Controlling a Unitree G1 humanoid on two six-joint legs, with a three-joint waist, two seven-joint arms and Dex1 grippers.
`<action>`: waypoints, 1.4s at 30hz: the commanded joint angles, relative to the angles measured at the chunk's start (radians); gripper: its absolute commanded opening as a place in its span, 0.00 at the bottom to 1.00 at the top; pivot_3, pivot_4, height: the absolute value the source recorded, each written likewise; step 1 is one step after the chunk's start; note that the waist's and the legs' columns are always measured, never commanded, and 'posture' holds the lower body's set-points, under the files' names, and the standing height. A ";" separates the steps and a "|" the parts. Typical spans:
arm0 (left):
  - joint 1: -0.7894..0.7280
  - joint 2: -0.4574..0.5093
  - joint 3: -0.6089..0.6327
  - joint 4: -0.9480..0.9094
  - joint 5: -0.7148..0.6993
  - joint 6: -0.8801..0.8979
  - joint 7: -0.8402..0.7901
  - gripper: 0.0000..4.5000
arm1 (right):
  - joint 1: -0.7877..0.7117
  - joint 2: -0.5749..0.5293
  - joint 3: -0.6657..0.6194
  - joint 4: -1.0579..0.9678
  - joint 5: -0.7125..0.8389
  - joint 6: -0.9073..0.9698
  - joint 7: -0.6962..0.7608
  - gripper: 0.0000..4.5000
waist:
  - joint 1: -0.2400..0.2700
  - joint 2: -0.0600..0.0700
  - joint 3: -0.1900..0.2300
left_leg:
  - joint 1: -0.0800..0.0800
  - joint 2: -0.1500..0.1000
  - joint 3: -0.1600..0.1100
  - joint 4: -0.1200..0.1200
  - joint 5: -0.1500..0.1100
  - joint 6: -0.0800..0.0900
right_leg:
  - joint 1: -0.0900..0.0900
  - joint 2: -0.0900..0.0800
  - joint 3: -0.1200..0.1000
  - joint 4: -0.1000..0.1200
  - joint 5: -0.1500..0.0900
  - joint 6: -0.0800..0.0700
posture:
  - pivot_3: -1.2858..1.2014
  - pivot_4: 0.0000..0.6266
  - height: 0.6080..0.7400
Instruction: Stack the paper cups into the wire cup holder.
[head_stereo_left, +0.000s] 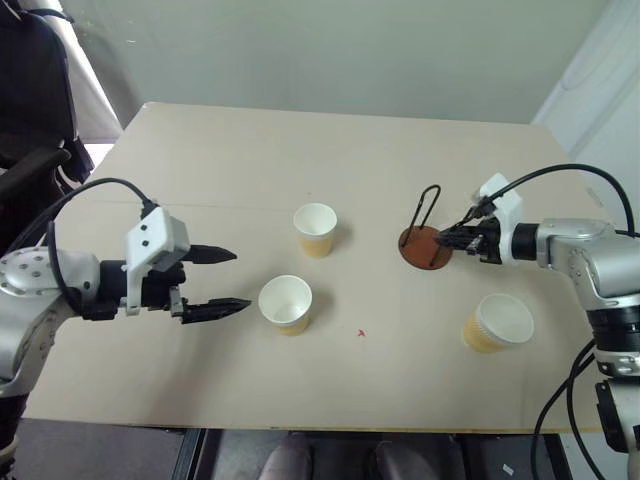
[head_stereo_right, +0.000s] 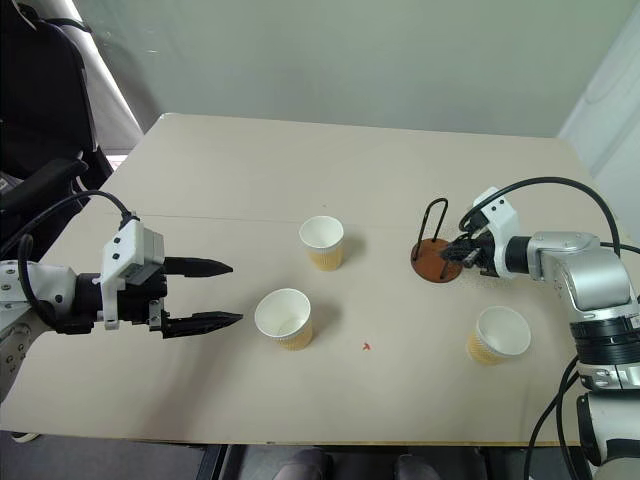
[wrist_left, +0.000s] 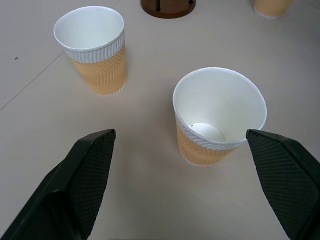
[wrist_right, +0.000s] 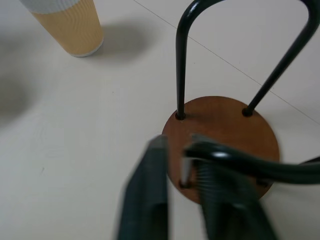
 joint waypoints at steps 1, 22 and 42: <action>-0.008 0.016 0.032 -0.014 -0.003 -0.010 -0.006 1.00 | -0.013 -0.001 -0.001 -0.016 -0.003 -0.010 0.005 0.01 | 0.000 0.000 0.000 | 0.000 0.000 0.000 0.000 0.000 0.000 | 0.000 0.000 0.000 0.000 0.000 0.000 | 0.52 0.24 1.00; -0.057 0.017 -0.018 0.012 0.006 -0.016 -0.038 1.00 | 0.191 -0.101 0.055 -0.576 0.248 0.054 0.203 0.01 | -0.006 0.000 0.000 | -0.001 0.001 0.002 -0.001 0.001 -0.001 | -0.002 0.001 0.001 -0.001 0.000 0.000 | 0.52 0.24 1.00; -0.064 0.019 -0.025 0.010 0.012 -0.009 -0.044 1.00 | 0.286 -0.117 0.183 -0.645 0.165 -0.018 0.141 0.01 | -0.008 -0.002 -0.001 | 0.001 0.002 0.002 -0.001 0.001 -0.001 | -0.001 0.001 0.001 -0.001 0.000 0.000 | 0.52 0.24 1.00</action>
